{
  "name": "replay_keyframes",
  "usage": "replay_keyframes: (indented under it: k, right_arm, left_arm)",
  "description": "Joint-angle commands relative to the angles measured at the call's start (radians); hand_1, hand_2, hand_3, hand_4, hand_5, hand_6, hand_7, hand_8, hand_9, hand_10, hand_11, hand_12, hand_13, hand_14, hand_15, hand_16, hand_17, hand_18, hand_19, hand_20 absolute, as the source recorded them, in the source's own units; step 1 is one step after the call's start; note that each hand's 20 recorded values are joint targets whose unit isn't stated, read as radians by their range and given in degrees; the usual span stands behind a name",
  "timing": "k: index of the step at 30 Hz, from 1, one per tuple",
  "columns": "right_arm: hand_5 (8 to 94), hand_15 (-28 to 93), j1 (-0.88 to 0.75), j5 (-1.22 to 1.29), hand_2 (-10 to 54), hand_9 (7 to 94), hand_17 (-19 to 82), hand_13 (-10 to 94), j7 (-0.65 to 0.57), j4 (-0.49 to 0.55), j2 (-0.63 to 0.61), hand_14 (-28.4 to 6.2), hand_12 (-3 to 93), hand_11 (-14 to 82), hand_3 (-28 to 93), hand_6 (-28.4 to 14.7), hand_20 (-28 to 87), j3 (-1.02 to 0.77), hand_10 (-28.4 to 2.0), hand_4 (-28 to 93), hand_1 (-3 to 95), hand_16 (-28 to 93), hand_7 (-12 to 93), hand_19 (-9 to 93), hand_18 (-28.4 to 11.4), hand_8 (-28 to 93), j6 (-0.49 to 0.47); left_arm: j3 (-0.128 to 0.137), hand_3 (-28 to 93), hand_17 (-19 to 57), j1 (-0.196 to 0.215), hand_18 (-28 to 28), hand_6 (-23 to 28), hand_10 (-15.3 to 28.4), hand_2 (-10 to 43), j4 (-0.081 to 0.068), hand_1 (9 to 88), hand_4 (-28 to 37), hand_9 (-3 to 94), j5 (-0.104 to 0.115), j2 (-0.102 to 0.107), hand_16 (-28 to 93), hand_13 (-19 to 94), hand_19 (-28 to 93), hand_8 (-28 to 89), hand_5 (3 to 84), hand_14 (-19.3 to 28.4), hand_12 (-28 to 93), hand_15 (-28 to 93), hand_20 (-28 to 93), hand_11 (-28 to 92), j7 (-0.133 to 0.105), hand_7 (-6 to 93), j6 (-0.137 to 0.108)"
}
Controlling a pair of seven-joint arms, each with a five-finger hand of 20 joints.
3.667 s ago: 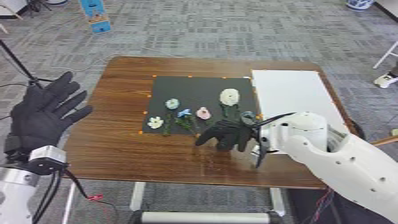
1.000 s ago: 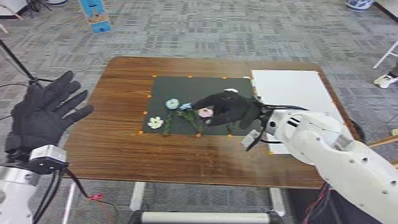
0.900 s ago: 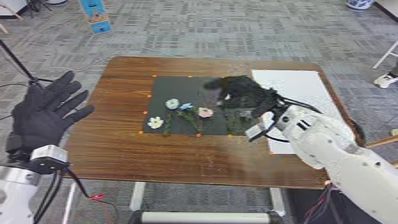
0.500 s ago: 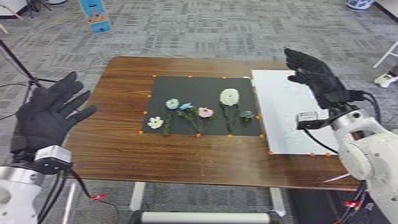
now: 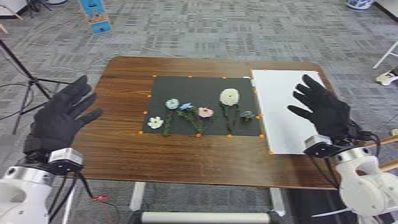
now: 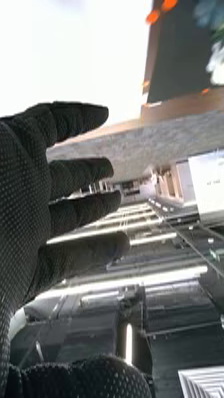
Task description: Arrange flowers
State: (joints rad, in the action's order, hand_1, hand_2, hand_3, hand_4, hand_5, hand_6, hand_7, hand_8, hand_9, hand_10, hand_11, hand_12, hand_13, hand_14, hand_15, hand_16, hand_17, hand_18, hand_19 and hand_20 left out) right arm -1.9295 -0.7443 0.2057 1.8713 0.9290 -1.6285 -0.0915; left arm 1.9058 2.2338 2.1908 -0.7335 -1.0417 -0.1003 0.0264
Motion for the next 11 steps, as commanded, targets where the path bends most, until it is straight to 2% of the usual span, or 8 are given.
replay_keyframes:
  k: [1,2,5,9,11]
  right_arm:
    - [29.2,-4,-0.074,-0.080,-5.9,24.5,-9,14,0.019,0.070,0.117,-11.2,23.7,-1.4,80,-3.2,11,-0.029,-12.6,-24,14.5,40,6,36,-21.9,-6,0.002]
    - [29.2,-4,-0.084,-0.089,-5.9,24.5,-9,14,0.019,0.077,0.139,-11.2,23.7,-1.3,79,-3.2,11,-0.041,-12.6,-24,14.5,40,6,36,-21.8,-6,-0.006]
    - [29.0,-4,-0.099,-0.084,-6.1,24.6,-10,14,0.022,0.086,0.166,-11.1,23.5,-1.3,80,-3.2,10,-0.052,-12.6,-24,14.5,40,6,36,-21.6,-6,-0.021]
    - [28.8,-5,-0.100,-0.092,-6.3,24.4,-10,15,-0.013,0.079,0.162,-11.0,23.2,-1.3,80,-3.1,10,-0.052,-12.4,-24,14.5,40,6,36,-21.5,-6,-0.042]
    - [28.7,-5,-0.104,-0.105,-6.2,24.4,-11,15,-0.004,0.080,0.170,-11.0,23.1,-1.4,79,-3.1,10,-0.053,-12.3,-24,14.5,40,6,36,-21.6,-6,-0.050]
  left_arm:
    - [-0.040,66,-11.5,-0.019,24.8,2.0,9.2,-9.5,-0.020,24.1,-28.3,17.7,-0.014,-0.041,7,14,40,-8,24.2,12.1,19,7,3,9,0.001,15.1,0.008]
    - [-0.048,66,-11.5,-0.033,24.8,1.9,9.1,-9.5,-0.026,24.1,-28.3,17.7,-0.016,-0.037,7,14,40,-8,24.2,12.1,19,7,3,9,-0.004,15.1,0.011]
    - [-0.060,66,-11.6,-0.053,25.0,1.8,9.0,-9.5,-0.031,24.1,-28.3,17.5,-0.016,-0.031,7,14,39,-8,23.9,12.1,19,7,3,9,-0.004,15.2,0.022]
    - [-0.065,63,-11.8,-0.038,25.7,1.7,8.8,-9.4,-0.034,25.3,-28.3,16.9,-0.018,-0.044,7,14,39,-8,23.5,12.2,19,6,3,9,0.001,15.2,0.033]
    - [-0.063,60,-11.9,-0.042,25.9,1.6,8.9,-9.3,-0.038,26.5,-28.3,16.8,-0.032,-0.045,7,14,39,-8,23.4,12.3,19,6,3,8,0.007,15.1,0.044]
